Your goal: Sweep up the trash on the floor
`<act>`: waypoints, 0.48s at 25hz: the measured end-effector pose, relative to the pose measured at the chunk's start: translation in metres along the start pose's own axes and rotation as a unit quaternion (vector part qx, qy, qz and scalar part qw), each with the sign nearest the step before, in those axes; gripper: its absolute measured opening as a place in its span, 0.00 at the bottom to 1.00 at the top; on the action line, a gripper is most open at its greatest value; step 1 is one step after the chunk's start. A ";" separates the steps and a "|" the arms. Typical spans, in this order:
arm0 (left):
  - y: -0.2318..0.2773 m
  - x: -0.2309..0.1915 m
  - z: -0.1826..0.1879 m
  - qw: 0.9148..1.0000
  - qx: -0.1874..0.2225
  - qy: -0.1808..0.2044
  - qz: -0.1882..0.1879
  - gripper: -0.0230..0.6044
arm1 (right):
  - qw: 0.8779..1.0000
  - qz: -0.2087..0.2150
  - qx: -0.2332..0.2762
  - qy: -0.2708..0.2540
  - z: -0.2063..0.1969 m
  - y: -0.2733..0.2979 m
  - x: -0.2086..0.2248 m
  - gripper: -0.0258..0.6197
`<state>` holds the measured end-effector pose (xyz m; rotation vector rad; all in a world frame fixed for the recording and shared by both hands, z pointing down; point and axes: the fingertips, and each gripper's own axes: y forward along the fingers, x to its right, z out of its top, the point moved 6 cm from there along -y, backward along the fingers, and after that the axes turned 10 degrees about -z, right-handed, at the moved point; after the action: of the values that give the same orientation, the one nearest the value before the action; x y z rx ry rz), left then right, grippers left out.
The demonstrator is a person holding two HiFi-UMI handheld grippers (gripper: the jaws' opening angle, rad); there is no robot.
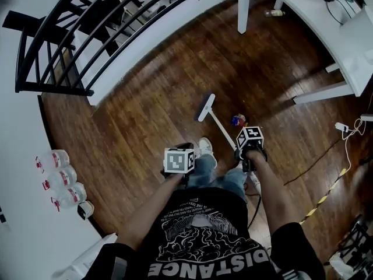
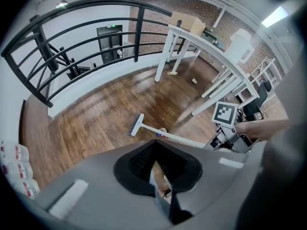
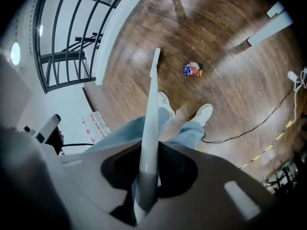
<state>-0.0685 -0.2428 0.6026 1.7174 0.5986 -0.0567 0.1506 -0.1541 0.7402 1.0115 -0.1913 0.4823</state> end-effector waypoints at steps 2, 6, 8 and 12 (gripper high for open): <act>0.005 0.014 -0.003 1.000 0.001 0.003 -0.004 0.04 | 1.000 -0.004 0.000 0.001 -0.010 -0.002 0.016 0.14; 0.013 0.045 -0.008 1.000 0.001 0.011 -0.011 0.04 | 1.000 -0.010 -0.001 0.004 -0.033 -0.007 0.048 0.14; 0.017 0.060 -0.009 1.000 0.000 0.016 -0.012 0.04 | 1.000 -0.012 -0.002 0.008 -0.045 -0.009 0.064 0.14; 0.030 0.096 -0.015 0.999 -0.002 0.028 -0.024 0.04 | 1.000 -0.009 -0.001 0.019 -0.070 -0.015 0.097 0.14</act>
<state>0.0227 -0.1981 0.5994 1.7044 0.6811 -0.0423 0.2381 -0.0721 0.7284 1.0000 -0.1490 0.4835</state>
